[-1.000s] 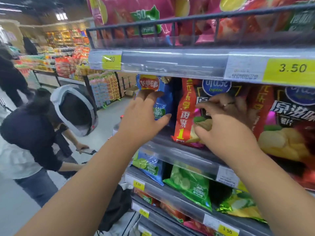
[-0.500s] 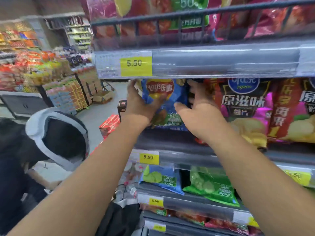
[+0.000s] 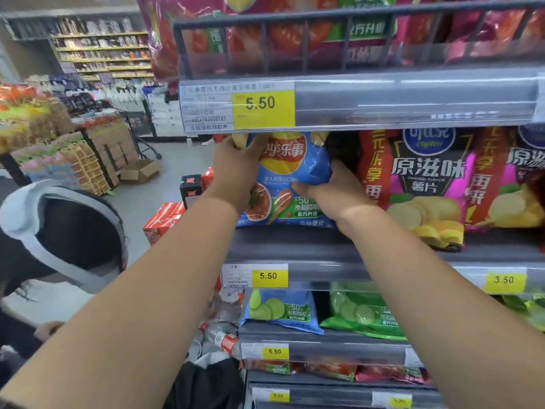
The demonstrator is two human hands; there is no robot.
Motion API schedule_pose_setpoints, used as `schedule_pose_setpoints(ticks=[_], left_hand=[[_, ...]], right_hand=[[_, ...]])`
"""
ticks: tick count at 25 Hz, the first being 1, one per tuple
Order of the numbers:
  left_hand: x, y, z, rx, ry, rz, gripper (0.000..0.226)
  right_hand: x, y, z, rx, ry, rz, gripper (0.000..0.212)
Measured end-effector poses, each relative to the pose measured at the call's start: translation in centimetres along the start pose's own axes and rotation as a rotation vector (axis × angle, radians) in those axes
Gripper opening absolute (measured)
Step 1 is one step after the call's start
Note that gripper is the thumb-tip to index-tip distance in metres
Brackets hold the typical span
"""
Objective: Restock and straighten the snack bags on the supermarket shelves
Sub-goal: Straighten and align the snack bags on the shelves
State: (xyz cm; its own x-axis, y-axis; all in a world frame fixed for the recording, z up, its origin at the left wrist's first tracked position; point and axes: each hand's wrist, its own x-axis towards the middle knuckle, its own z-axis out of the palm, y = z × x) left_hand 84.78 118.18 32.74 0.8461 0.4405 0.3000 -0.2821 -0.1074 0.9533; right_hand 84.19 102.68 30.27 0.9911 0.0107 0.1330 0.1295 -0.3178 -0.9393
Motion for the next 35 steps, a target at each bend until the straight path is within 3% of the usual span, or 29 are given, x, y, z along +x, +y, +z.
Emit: schedule_pose_setpoints(ticks=[5,8,12,17,19,20,22,24,25,27,29,31,35], left_hand=[[-0.5,-0.3,-0.2,0.003,-0.031,0.024,0.023],[-2.7,-1.2,-1.0,0.153,-0.153,-0.056,0.061],[-3.5,-3.2,-2.2,0.275,-0.285,-0.067,0.055],[-3.4,-3.0,-2.2,0.302,-0.245,-0.005,0.069],[-3.5,-2.9,-2.1,0.321,-0.194,-0.019,0.086],[-3.6,-2.7,-2.2,0.328,-0.152,0.001,0.096],[-4.3,-2.5,-2.1,0.393,0.027,0.116,0.105],[-6.0,-2.1,-1.8,0.432,0.192,0.332,0.088],[-7.2,-1.7,-1.0,0.41,0.173,0.411,0.071],[-9.5,-0.5,1.4,0.364,-0.07,0.422,0.057],[-10.8,0.1,4.6,0.403,-0.332,0.348,0.065],[-11.2,0.1,7.7,0.388,-0.49,0.211,0.089],[-10.8,0.0,9.9,0.287,-0.453,0.111,0.105]], right_hand=[[-0.1,0.2,-0.5,-0.05,-0.003,-0.03,0.063],[-0.9,0.2,-0.8,-0.074,-0.095,-0.015,0.075],[-1.2,0.6,-0.5,-0.108,-0.089,-0.013,0.085],[-2.2,-0.4,-0.4,-0.236,-0.066,-0.044,0.091],[-3.4,-1.3,-1.2,-0.304,-0.052,-0.105,0.096],[-4.3,-1.5,-1.9,-0.302,-0.042,-0.158,0.093],[-6.5,-1.3,-3.9,-0.257,0.061,-0.313,0.064],[-8.1,-0.1,-6.7,-0.29,0.335,-0.468,0.03],[-8.4,0.7,-8.2,-0.368,0.491,-0.505,0.026],[-7.8,2.5,-10.9,-0.582,0.644,-0.394,0.043],[-6.8,3.9,-12.1,-0.626,0.554,-0.235,0.06],[-6.3,4.5,-12.2,-0.461,0.42,-0.26,0.075],[-4.8,5.1,-11.7,-0.25,0.299,-0.427,0.081]])
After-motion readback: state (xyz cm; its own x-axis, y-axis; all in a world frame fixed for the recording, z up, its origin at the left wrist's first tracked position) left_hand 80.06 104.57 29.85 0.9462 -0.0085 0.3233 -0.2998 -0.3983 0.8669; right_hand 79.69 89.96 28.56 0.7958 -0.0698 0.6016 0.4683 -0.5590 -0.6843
